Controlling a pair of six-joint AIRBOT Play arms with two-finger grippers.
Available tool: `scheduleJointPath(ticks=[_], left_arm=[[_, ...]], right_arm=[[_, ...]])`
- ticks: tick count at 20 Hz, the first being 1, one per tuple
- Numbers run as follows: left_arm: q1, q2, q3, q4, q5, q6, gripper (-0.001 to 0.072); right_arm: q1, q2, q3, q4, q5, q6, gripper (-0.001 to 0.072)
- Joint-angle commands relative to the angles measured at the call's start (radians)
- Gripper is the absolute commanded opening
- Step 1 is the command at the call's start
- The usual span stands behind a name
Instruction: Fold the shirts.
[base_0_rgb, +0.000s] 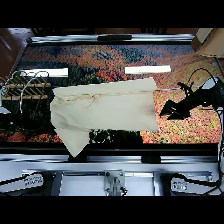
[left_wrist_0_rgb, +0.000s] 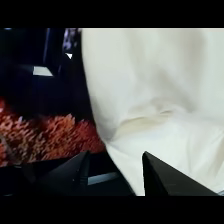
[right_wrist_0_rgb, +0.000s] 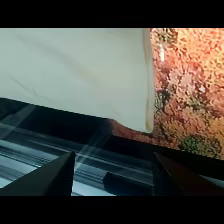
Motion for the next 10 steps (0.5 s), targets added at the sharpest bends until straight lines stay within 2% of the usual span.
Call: scheduleJointPath(ticks=[1, 5, 6, 7, 8, 10], left_arm=[[-0.027, 0.000, -0.037, -0.043, 0.113, -0.018, 0.0385], [-0.087, -0.011, -0.042, -0.043, 0.161, -0.036, 0.0383], [-0.100, -0.015, -0.042, -0.043, 0.163, -0.036, 0.0305], [-0.107, -0.015, -0.042, -0.043, 0.164, -0.035, 0.0157], [-0.111, -0.014, -0.041, -0.043, 0.163, -0.035, 0.0046], [-0.111, -0.013, -0.041, -0.051, 0.157, -0.036, 0.0032]], right_arm=[[0.000, 0.003, -0.010, 0.013, -0.053, 0.029, 0.0574], [0.000, 0.002, -0.068, 0.001, -0.144, 0.041, 0.0574], [0.000, 0.002, -0.106, -0.004, -0.177, 0.050, 0.0574], [0.000, 0.002, -0.141, -0.002, -0.206, 0.053, 0.0574], [0.000, 0.002, -0.176, -0.002, -0.231, 0.053, 0.0574], [0.000, 0.002, -0.232, -0.004, -0.264, 0.045, 0.0574]])
